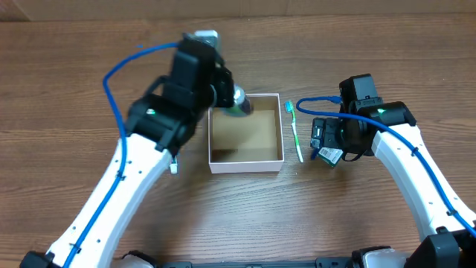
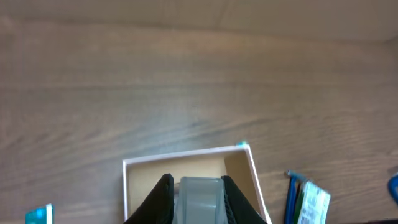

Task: Pack container
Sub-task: 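Lift the soap bottle with the left gripper and lower it into the box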

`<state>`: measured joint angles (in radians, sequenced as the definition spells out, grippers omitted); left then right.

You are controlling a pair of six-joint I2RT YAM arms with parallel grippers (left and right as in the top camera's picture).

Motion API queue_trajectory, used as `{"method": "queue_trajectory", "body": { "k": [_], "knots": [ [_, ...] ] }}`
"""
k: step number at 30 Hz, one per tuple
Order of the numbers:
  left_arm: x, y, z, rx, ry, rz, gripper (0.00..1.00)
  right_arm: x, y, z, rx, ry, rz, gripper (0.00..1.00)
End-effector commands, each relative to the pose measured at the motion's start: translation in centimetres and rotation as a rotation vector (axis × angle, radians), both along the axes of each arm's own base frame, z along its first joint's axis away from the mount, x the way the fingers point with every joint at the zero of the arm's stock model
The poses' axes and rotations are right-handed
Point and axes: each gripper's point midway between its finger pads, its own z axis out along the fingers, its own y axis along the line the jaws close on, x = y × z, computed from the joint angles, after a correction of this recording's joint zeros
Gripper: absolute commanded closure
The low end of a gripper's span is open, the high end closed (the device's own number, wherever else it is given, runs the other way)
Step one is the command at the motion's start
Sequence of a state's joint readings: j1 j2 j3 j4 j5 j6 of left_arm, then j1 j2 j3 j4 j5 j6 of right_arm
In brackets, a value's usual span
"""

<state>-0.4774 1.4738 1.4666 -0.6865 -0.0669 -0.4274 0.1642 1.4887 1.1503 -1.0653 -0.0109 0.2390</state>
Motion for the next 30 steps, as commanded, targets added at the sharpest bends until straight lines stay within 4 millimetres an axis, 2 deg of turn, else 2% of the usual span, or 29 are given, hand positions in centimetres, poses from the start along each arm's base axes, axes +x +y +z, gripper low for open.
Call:
{"method": "queue_trajectory", "body": {
  "k": [1,7,12,17,21,25,30],
  "knots": [
    [0.8,0.1,-0.9,0.037,0.019,0.083,0.87,0.7,-0.2,1.0,-0.002,-0.037,-0.014,0.00],
    [2.5,-0.7,-5.7,0.072,0.113,0.104,0.87,0.7,-0.2,1.0,-0.002,-0.037,-0.014,0.00],
    [4.5,-0.9,-7.4,0.097,0.092,0.136,0.88,0.7,-0.2,1.0,-0.002,-0.037,-0.014,0.00],
    [5.2,-0.2,-9.2,0.153,0.107,0.173,0.87,0.7,-0.2,1.0,-0.002,-0.037,-0.014,0.00],
    [5.3,-0.1,-10.2,0.186,0.120,0.171,0.87,0.7,-0.2,1.0,-0.002,-0.037,-0.014,0.00],
    [5.6,0.7,-10.0,0.214,0.103,0.203,0.87,0.7,-0.2,1.0,-0.002,-0.037,-0.014,0.00],
    [5.7,1.0,-9.9,0.226,0.095,0.217,0.81,0.7,-0.2,1.0,-0.002,-0.037,-0.014,0.00]
  ]
}}
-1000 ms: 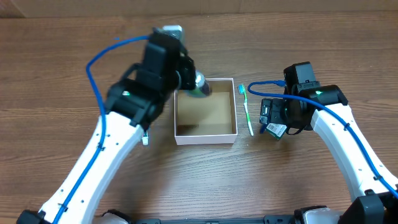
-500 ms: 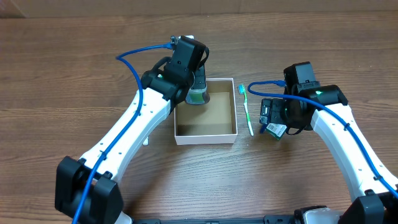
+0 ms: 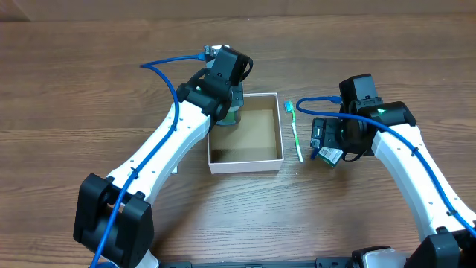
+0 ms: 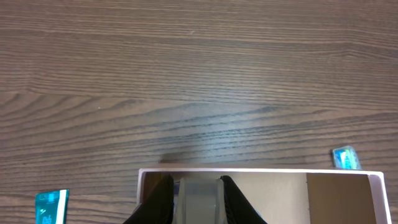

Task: Pack container
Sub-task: 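Lift the soap bottle with the left gripper and lower it into the box, then move the left gripper to the teal toothpaste tube and grasp it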

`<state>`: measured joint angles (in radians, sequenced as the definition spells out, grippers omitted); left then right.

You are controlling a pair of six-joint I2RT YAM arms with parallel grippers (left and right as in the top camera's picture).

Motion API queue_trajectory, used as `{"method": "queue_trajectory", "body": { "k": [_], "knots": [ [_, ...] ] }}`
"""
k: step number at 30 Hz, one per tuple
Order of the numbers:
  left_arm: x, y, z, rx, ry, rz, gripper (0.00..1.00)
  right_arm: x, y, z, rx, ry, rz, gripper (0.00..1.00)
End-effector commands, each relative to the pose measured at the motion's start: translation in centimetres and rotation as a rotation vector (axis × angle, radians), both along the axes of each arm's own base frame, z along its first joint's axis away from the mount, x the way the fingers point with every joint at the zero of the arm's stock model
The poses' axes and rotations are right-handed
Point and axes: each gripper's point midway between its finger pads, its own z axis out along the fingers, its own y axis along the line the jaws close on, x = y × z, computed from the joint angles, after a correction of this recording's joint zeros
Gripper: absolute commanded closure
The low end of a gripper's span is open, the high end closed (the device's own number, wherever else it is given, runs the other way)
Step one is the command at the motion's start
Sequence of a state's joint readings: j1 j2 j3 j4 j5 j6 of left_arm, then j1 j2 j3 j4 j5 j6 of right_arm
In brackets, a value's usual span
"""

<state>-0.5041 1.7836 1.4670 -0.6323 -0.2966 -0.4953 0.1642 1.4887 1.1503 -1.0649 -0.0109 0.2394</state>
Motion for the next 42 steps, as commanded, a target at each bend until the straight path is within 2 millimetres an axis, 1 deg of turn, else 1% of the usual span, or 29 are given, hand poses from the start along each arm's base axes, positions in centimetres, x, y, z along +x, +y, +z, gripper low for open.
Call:
{"method": "queue_trajectory", "body": {
  "k": [1,5,6,7,8,9,10,11,14,16,17,20,23,24,25,27,29,31,33,35,37,39,40,41,42],
  "knots": [
    [1.0,0.4,2.0,0.013,-0.063,0.030,0.80,0.7,-0.2,1.0,-0.002,-0.037,-0.014,0.00],
    [1.1,0.4,2.0,0.011,-0.066,0.030,0.78,0.7,-0.2,1.0,-0.002,-0.037,-0.013,0.00],
    [1.1,0.4,2.0,0.011,-0.066,0.030,0.73,0.7,-0.2,1.0,-0.002,-0.037,-0.014,0.00],
    [1.1,0.4,2.0,0.011,-0.066,0.030,0.69,0.7,-0.2,1.0,-0.002,-0.037,-0.014,0.00],
    [1.1,0.4,2.0,0.011,-0.066,0.030,0.67,0.7,-0.2,1.0,-0.002,-0.037,-0.013,0.00],
    [1.1,0.4,2.0,0.011,-0.066,0.030,0.64,0.7,-0.2,1.0,-0.002,-0.037,-0.014,0.00],
    [1.1,0.4,2.0,0.010,-0.067,0.030,0.52,0.7,-0.2,1.0,-0.002,-0.037,-0.014,0.00],
    [1.1,0.4,2.0,0.010,-0.067,0.030,0.48,0.7,-0.2,1.0,-0.002,-0.037,-0.013,0.00],
    [1.3,0.2,2.4,0.006,-0.083,0.025,0.46,0.7,-0.2,1.0,-0.002,-0.037,-0.014,0.00],
    [1.6,0.0,3.2,0.019,-0.108,-0.009,0.45,0.7,-0.2,1.0,-0.002,-0.037,-0.013,0.00],
    [1.6,0.0,3.7,0.027,-0.120,-0.026,0.45,0.7,-0.2,1.0,-0.002,-0.037,-0.013,0.00],
    [1.4,0.1,6.2,0.045,-0.151,-0.059,0.42,0.7,-0.2,1.0,-0.002,-0.037,-0.014,0.00],
    [0.2,0.9,10.0,0.040,-0.170,-0.056,0.41,0.7,-0.2,1.0,-0.002,-0.037,-0.013,0.00],
    [-0.5,1.4,11.4,0.042,-0.166,-0.055,0.38,0.7,-0.2,1.0,-0.002,-0.037,-0.013,0.00],
    [-1.3,2.0,12.2,0.049,-0.156,-0.051,0.36,0.7,-0.2,1.0,-0.002,-0.037,-0.014,0.00],
    [-3.1,3.7,13.1,0.068,-0.110,-0.035,0.32,0.7,-0.2,1.0,-0.002,-0.037,-0.014,0.00],
    [-5.1,5.7,12.7,0.086,-0.038,0.005,0.29,0.7,-0.2,1.0,-0.002,-0.037,-0.013,0.00],
    [-7.7,8.7,11.1,0.121,0.095,0.079,0.27,0.7,-0.2,1.0,-0.002,-0.037,-0.013,0.00],
    [-9.6,11.0,9.1,0.156,0.210,0.137,0.28,0.7,-0.2,1.0,-0.002,-0.037,-0.013,0.00],
    [-10.4,12.1,7.2,0.168,0.275,0.156,0.30,0.7,-0.2,1.0,-0.002,-0.037,-0.014,0.00],
    [-10.9,13.0,4.7,0.163,0.333,0.172,0.36,0.7,-0.2,1.0,-0.002,-0.037,-0.013,0.00],
    [-11.1,13.2,2.5,0.131,0.373,0.173,0.42,0.7,-0.2,1.0,-0.002,-0.037,-0.013,0.00],
    [-11.0,13.2,0.9,0.098,0.392,0.168,0.42,0.7,-0.2,1.0,-0.002,-0.037,-0.013,0.00],
    [-11.0,13.0,-0.2,0.071,0.403,0.160,0.42,0.7,-0.2,1.0,-0.002,-0.037,-0.014,0.00],
    [-11.0,13.1,-1.1,0.050,0.410,0.164,0.39,0.7,-0.2,1.0,-0.002,-0.037,-0.013,0.00]
  ]
}}
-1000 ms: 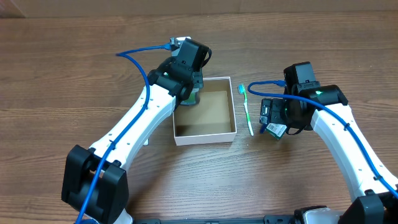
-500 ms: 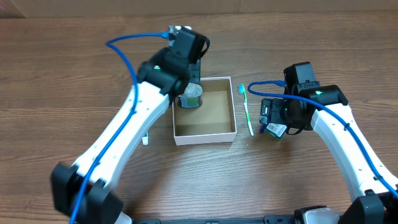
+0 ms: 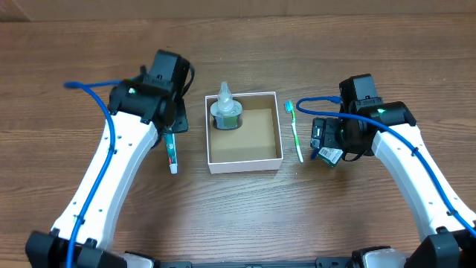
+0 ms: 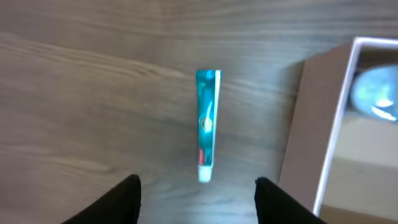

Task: Pack container
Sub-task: 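Move the left gripper to the teal toothpaste tube and grasp it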

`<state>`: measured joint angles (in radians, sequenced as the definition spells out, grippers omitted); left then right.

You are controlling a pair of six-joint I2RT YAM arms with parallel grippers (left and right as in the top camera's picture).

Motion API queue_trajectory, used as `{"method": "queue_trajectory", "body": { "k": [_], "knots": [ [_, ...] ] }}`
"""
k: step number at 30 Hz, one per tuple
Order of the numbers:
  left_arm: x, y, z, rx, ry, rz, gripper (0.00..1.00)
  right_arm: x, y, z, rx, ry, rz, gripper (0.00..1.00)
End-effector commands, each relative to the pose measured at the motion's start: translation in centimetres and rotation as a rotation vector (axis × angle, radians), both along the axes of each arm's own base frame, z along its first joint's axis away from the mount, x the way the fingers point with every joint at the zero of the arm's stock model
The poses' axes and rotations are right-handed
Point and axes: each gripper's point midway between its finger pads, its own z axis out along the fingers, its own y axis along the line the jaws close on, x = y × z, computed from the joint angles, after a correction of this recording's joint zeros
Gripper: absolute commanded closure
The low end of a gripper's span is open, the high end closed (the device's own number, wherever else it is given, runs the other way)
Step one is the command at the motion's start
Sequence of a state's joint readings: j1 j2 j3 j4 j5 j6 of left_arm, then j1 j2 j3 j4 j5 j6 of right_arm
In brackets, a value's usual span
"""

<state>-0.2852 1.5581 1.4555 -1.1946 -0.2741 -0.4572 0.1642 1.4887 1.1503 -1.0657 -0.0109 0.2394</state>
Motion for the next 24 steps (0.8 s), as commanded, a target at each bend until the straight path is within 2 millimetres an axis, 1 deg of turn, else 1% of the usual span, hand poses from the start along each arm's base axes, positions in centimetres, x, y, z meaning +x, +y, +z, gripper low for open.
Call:
{"method": "queue_trajectory", "body": {
  "k": [1,2,5,8,9,12,16,19,22,23,24],
  "knots": [
    [-0.8,0.0,-4.6,-0.108,0.075,0.021,0.34,0.8,-0.2,1.0,-0.002,-0.038,-0.014,0.00],
    [-0.9,0.3,-5.5,-0.118,0.079,0.034,0.32,0.8,-0.2,1.0,-0.002,-0.038,-0.013,0.00],
    [-1.3,1.3,-8.3,-0.134,0.091,0.068,0.30,0.8,-0.2,1.0,-0.002,-0.038,-0.013,0.00],
    [-1.6,1.2,-11.3,-0.180,0.083,0.069,0.27,0.8,-0.2,1.0,-0.002,-0.038,-0.013,0.00],
    [-1.5,1.2,-11.9,-0.180,0.072,0.063,0.27,0.8,-0.2,1.0,-0.002,-0.038,-0.014,0.00],
    [-1.5,1.2,-13.5,-0.179,0.047,0.048,0.27,0.8,-0.2,1.0,-0.002,-0.038,-0.013,0.00],
    [-2.3,1.4,-15.7,-0.176,0.036,0.045,0.27,0.8,-0.2,1.0,-0.002,-0.038,-0.013,0.00],
    [-2.9,1.5,-17.5,-0.162,0.019,-0.004,0.20,0.8,-0.2,1.0,-0.002,-0.038,-0.013,0.00],
    [-2.9,1.8,-18.5,-0.139,-0.015,-0.038,0.20,0.8,-0.2,1.0,-0.002,-0.038,-0.014,0.00],
    [-2.7,1.9,-18.5,-0.132,-0.025,-0.036,0.21,0.8,-0.2,1.0,-0.002,-0.038,-0.014,0.01],
    [-2.5,2.0,-18.4,-0.126,-0.035,-0.034,0.22,0.8,-0.2,1.0,-0.002,-0.038,-0.014,0.00]
  ]
}}
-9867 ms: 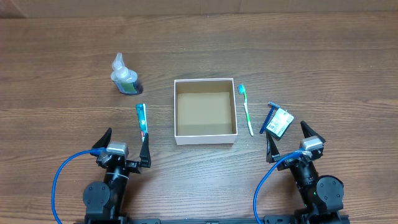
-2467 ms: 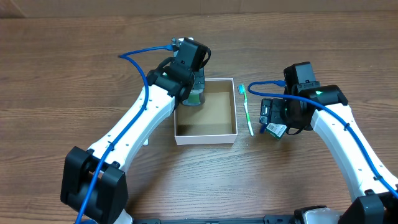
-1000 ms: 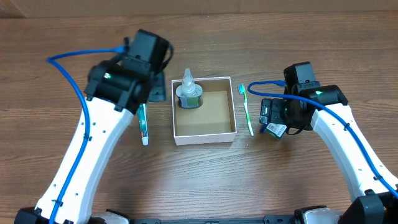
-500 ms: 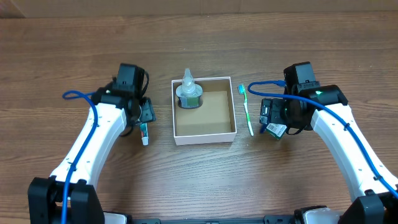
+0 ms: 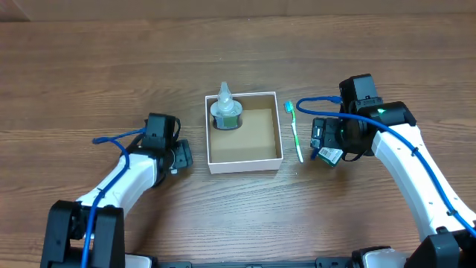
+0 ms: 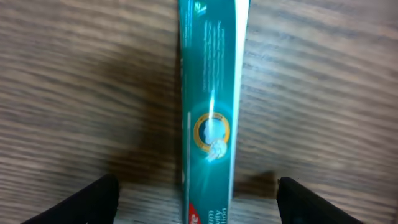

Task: Pack container
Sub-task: 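Move the left gripper to the teal toothpaste tube and grasp it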

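The open white cardboard box [image 5: 276, 126] sits mid-table, and a clear bottle with a green band [image 5: 225, 112] stands in its far left corner. A teal toothpaste tube [image 6: 211, 124] lies on the wood left of the box. My left gripper [image 6: 199, 208] is open and low over the tube, one finger on each side; from overhead the left gripper [image 5: 176, 157] hides most of the tube. A green toothbrush [image 5: 296, 140] lies right of the box. My right gripper [image 5: 327, 141] hovers over a green packet [image 5: 328, 155]; whether it grips the packet is unclear.
Both arms' blue cables loop above the table. The box wall stands just right of my left gripper. Bare wood surrounds the box at the far side and the front.
My left gripper was well above the toothpaste tube; now it is close down over it, fingers open on either side. The right arm has not moved.
My left gripper first held the bottle over the box's far edge, then held it low in the far left corner. Later the bottle stood alone in the box and the open gripper was above the toothpaste. Now it straddles the tube.
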`<state>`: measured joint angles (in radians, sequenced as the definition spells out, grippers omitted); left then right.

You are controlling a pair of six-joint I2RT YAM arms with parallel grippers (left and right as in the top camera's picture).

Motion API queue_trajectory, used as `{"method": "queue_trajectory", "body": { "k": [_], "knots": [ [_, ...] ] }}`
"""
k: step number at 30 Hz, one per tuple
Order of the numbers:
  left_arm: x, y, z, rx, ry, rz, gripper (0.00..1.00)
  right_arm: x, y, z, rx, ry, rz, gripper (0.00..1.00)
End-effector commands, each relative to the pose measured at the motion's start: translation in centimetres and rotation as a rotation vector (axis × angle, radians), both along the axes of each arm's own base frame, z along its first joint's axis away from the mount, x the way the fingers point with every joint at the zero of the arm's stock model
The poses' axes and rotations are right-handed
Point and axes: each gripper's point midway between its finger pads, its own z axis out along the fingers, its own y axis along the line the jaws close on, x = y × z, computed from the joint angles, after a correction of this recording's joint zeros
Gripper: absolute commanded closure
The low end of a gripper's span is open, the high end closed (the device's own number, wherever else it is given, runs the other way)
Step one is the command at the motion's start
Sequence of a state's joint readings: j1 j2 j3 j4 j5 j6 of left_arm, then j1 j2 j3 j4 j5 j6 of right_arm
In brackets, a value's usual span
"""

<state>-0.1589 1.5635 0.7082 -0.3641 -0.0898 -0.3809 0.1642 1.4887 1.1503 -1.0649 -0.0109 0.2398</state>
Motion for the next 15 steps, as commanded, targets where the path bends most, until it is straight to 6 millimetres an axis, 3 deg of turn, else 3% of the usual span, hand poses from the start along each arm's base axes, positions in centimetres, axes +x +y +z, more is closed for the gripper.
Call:
{"method": "queue_trajectory", "body": {
  "k": [1,9,15],
  "knots": [
    [0.1,0.5,-0.4,0.037,-0.017,-0.030,0.26,0.7,-0.2,1.0,-0.002,-0.037,-0.013,0.00],
    [1.7,-0.5,0.3,-0.014,-0.089,-0.047,0.60,0.7,-0.2,1.0,-0.002,-0.037,-0.013,0.00],
    [2.0,-0.8,0.5,-0.027,-0.104,-0.052,0.65,0.7,-0.2,1.0,-0.002,-0.037,-0.013,0.00]
  ]
}}
